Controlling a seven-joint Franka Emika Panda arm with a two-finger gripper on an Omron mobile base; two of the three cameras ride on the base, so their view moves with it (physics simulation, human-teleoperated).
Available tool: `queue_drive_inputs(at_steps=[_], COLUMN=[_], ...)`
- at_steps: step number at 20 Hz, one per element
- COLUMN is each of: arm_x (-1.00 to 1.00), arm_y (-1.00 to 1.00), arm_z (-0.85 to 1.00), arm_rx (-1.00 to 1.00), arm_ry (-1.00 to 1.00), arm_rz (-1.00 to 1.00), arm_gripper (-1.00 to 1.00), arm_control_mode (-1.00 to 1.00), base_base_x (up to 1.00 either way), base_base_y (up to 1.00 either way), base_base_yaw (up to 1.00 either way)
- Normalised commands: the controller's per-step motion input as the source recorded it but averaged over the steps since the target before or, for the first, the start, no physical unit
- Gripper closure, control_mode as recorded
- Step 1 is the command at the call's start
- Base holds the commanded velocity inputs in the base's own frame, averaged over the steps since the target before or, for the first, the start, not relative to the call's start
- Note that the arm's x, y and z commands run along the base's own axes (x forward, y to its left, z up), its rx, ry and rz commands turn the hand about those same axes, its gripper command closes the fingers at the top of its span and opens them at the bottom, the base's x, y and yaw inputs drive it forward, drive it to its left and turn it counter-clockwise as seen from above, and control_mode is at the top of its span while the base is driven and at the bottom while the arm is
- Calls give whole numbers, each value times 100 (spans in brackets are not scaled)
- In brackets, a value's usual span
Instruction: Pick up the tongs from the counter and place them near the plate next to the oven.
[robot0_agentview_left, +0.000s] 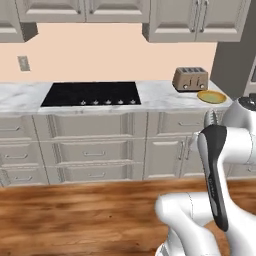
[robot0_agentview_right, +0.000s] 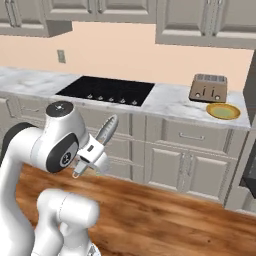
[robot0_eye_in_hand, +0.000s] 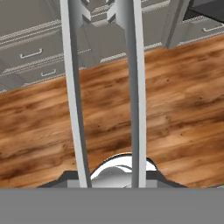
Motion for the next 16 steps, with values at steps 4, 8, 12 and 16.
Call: queue_drive_inputs(at_steps=[4, 8, 12, 16], arm_x=[0, 0, 0, 0], arm_y=[0, 0, 0, 0], arm_z=[0, 0, 0, 0], arm_rx=[0, 0, 0, 0], arm_ry=[0, 0, 0, 0], arm_rz=[0, 0, 0, 0], arm_gripper=[100, 100, 100, 100], arm_control_mode=[100, 100, 100, 100], base_base_x=[100, 100, 100, 99], base_base_y=[-79, -68, -44, -53], base_base_yaw=[-8, -4, 0, 0])
